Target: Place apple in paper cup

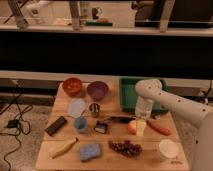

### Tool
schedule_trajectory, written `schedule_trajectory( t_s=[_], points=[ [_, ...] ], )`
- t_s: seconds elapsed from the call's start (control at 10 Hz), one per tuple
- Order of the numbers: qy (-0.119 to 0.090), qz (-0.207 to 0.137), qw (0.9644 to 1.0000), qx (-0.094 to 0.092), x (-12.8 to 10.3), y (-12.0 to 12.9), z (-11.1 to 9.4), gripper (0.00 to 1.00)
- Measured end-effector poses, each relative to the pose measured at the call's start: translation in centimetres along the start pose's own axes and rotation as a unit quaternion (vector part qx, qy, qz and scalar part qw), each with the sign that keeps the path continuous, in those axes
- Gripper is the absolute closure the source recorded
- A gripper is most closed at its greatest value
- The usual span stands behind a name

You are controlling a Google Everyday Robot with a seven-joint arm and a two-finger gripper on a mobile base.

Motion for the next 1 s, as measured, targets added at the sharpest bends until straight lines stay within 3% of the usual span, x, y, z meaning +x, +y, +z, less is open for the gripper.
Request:
schedule_trajectory(
  t_s=[0.1,0.2,1.0],
  points=[
    [0.0,0.0,1.0,0.0,0.0,0.0,0.0,0.37],
    [0.0,0.0,1.0,0.0,0.0,0.0,0.0,0.43],
    [0.0,0.0,1.0,0.0,0.0,0.0,0.0,0.44]
  ],
)
